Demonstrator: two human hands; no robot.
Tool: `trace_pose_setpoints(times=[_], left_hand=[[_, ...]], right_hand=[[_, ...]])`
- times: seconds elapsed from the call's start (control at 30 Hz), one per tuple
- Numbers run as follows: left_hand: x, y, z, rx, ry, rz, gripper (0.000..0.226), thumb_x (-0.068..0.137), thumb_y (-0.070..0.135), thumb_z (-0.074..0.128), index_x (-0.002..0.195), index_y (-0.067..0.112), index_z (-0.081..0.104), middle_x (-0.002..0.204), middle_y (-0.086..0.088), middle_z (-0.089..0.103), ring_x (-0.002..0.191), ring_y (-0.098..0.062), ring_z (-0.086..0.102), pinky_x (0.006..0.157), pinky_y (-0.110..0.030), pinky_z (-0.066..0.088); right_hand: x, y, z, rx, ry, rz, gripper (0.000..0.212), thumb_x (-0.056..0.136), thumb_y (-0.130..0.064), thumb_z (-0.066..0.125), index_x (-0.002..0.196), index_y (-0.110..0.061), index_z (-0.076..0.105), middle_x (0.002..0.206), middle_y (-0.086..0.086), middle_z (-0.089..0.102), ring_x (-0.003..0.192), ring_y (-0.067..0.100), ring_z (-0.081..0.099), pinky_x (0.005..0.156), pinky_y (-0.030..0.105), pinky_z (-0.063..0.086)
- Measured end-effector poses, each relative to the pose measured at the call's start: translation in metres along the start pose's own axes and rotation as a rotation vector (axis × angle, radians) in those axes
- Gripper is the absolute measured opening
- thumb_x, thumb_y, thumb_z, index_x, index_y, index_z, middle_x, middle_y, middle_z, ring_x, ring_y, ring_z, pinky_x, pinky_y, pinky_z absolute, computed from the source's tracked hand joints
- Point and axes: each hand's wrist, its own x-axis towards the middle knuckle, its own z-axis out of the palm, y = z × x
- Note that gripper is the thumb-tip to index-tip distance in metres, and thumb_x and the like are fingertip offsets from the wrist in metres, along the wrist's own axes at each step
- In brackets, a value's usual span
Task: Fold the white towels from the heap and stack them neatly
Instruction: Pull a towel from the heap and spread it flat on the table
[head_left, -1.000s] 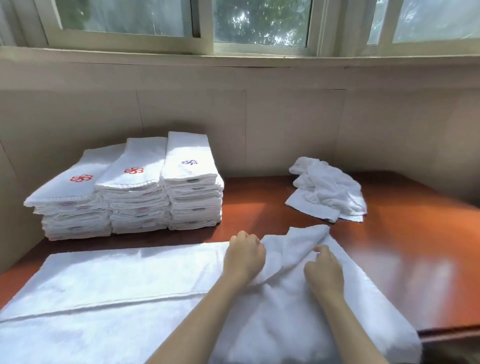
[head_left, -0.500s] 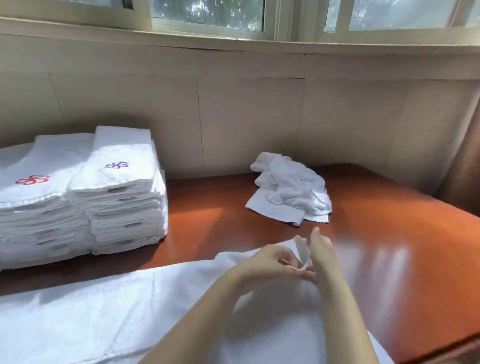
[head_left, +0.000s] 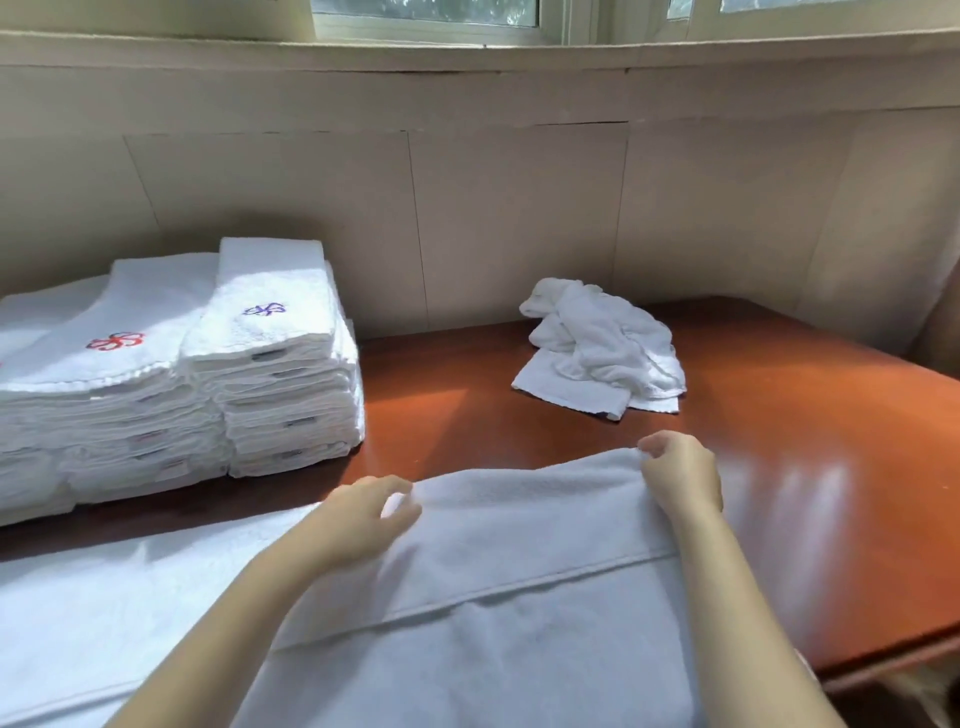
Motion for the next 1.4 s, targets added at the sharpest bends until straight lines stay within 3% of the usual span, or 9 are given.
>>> trace_pose_setpoints(times=[0.1,0.17,0.43,0.6,0.8,0.97,1.17,1.27,1.4], left_hand=[[-0.019,-0.024,0.026,0.22,-0.051,-0.078,0.06,0.097,0.056,0.029,0.152,0.035,0.014,0.161,0.002,0.005,0.148,-0.017,0.006,0.119,-0.043,0.011],[-0.028,-0.029,0.037,0.222,0.044,-0.06,0.06,0.097,0.06,0.022,0.151,0.041,0.005,0.161,0.008,-0.004,0.148,-0.015,-0.003,0.118,-0.044,0.004],[-0.031,-0.033,0.042,0.225,0.113,-0.031,0.061,0.096,0.06,0.021,0.151,0.041,0.004,0.161,0.009,-0.005,0.148,-0.014,-0.004,0.119,-0.044,0.003],[-0.019,-0.033,0.042,0.217,0.111,-0.03,0.06,0.096,0.061,0.021,0.151,0.042,0.007,0.161,0.008,-0.003,0.148,-0.014,-0.002,0.118,-0.044,0.005],[0.004,-0.027,0.043,0.226,0.109,-0.025,0.062,0.095,0.062,0.021,0.151,0.039,0.008,0.162,0.004,-0.001,0.149,-0.017,-0.001,0.117,-0.046,0.006],[0.014,-0.03,0.041,0.231,0.104,-0.026,0.062,0.095,0.062,0.02,0.151,0.038,0.008,0.162,0.003,-0.002,0.149,-0.017,-0.001,0.118,-0.047,0.004],[0.017,-0.03,0.036,0.235,0.091,-0.033,0.061,0.097,0.06,0.019,0.152,0.037,0.008,0.162,0.002,-0.001,0.149,-0.018,-0.001,0.118,-0.047,0.004],[0.008,-0.033,0.035,0.24,0.096,-0.007,0.06,0.098,0.057,0.021,0.152,0.035,0.009,0.162,0.0,0.001,0.148,-0.018,0.002,0.118,-0.046,0.007],[-0.017,-0.061,0.029,0.243,0.09,-0.057,0.059,0.098,0.058,0.02,0.152,0.037,0.006,0.162,0.003,0.0,0.148,-0.017,0.003,0.116,-0.041,0.01]], right_hand=[[0.011,0.0,0.0,-0.045,-0.03,-0.003,0.039,0.088,-0.003,0.046,0.118,-0.02,0.065,0.126,0.006,0.06,0.115,0.029,0.054,0.09,0.033,0.044],[0.011,0.002,0.0,-0.039,-0.009,0.003,0.037,0.089,-0.003,0.048,0.118,-0.018,0.065,0.127,0.008,0.06,0.116,0.03,0.054,0.092,0.033,0.044],[0.021,-0.012,0.005,-0.036,-0.153,-0.018,0.035,0.084,-0.018,0.063,0.119,-0.014,0.063,0.118,0.007,0.065,0.107,0.025,0.06,0.09,0.03,0.045],[0.028,-0.016,0.0,0.047,0.108,-0.071,0.032,0.082,-0.007,0.055,0.106,-0.019,0.072,0.116,0.008,0.066,0.109,0.029,0.058,0.085,0.028,0.043],[0.023,-0.014,0.007,-0.495,0.004,-0.104,0.034,0.093,-0.009,0.044,0.126,-0.014,0.052,0.13,0.013,0.048,0.115,0.037,0.053,0.088,0.039,0.046],[-0.007,-0.014,0.02,-0.728,0.264,-0.391,0.025,0.093,-0.021,0.05,0.115,-0.009,0.057,0.122,0.014,0.05,0.109,0.033,0.046,0.091,0.04,0.035],[-0.052,-0.015,0.058,-0.625,-0.324,-0.514,0.051,0.097,-0.052,0.026,0.141,-0.028,0.037,0.154,0.005,0.026,0.142,0.025,0.019,0.114,0.05,0.011],[-0.041,-0.008,0.046,-0.612,-0.312,-0.396,0.061,0.094,-0.062,0.022,0.149,-0.035,0.021,0.16,-0.002,0.01,0.147,0.024,0.005,0.116,0.05,0.0],[-0.026,-0.002,0.029,-0.656,-0.23,-0.249,0.068,0.09,-0.067,0.021,0.149,-0.034,0.023,0.159,0.0,0.014,0.146,0.028,0.011,0.115,0.049,0.009]])
